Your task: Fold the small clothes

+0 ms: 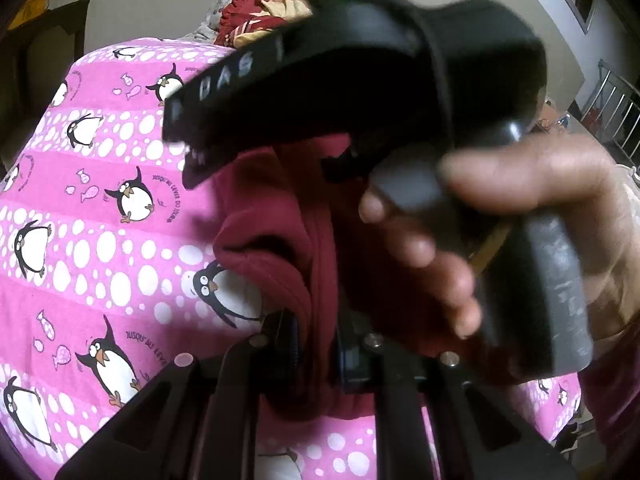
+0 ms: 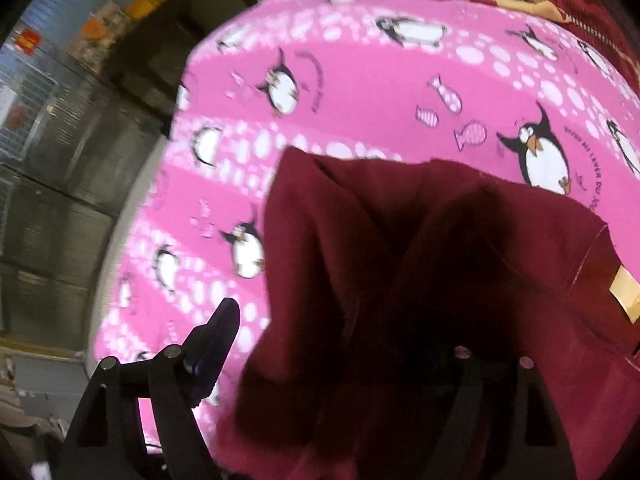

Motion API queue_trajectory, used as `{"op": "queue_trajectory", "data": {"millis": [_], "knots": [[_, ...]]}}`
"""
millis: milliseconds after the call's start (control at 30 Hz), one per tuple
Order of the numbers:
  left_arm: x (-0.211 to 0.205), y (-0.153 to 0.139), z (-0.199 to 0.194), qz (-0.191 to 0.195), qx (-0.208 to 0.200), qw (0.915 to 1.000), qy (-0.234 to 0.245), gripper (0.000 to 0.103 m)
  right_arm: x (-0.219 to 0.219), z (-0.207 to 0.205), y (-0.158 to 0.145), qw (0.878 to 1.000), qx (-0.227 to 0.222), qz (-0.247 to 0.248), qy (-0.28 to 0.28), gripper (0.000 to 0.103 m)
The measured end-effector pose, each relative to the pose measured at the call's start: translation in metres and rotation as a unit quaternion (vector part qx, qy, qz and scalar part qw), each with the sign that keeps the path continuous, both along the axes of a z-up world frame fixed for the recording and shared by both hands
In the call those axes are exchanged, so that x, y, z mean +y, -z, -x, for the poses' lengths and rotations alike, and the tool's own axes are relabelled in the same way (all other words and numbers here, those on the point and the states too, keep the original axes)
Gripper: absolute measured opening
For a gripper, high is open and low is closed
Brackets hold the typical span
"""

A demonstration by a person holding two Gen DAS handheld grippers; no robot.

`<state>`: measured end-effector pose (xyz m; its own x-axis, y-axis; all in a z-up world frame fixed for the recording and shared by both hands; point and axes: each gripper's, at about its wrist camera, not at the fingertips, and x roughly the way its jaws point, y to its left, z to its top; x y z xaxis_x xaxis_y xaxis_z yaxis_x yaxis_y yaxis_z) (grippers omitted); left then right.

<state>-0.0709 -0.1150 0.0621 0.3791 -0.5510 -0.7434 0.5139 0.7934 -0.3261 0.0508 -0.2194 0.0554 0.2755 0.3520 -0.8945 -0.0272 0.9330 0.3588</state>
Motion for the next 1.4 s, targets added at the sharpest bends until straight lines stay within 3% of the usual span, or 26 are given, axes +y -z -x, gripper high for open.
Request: {"op": "queue_trajectory", "data": {"millis": [67, 167, 467, 633, 933, 1167, 1400], "knots": [[0.000, -0.002, -0.001, 0.000, 0.003, 1.0000, -0.003, 0.014, -0.007, 0.009, -0.004, 0.999, -0.022, 0.022, 0.010, 0.045], [-0.005, -0.006, 0.000, -0.007, 0.005, 1.0000, 0.000, 0.014, -0.029, 0.026, -0.015, 0.998, -0.048, -0.014, 0.031, 0.027], [-0.047, -0.032, 0.017, -0.047, -0.011, 0.9986, 0.023, 0.014, -0.080, 0.074, -0.046, 0.993, -0.090, -0.051, 0.061, 0.023], [-0.065, -0.047, 0.031, -0.046, -0.023, 0.9976, 0.047, 0.014, -0.112, 0.102, -0.065, 0.988, -0.113, -0.072, 0.081, 0.023], [-0.121, -0.068, 0.070, -0.028, -0.025, 0.9929, 0.112, 0.014, -0.173, 0.161, -0.094, 0.981, -0.146, -0.065, 0.111, 0.022], [-0.178, -0.049, 0.100, -0.046, -0.008, 0.9858, 0.161, 0.014, -0.239, 0.212, -0.066, 0.975, -0.126, -0.071, 0.171, 0.022], [-0.211, -0.022, 0.112, -0.070, 0.011, 0.9806, 0.182, 0.014, -0.273, 0.234, -0.028, 0.963, -0.103, -0.100, 0.226, 0.021]]}}
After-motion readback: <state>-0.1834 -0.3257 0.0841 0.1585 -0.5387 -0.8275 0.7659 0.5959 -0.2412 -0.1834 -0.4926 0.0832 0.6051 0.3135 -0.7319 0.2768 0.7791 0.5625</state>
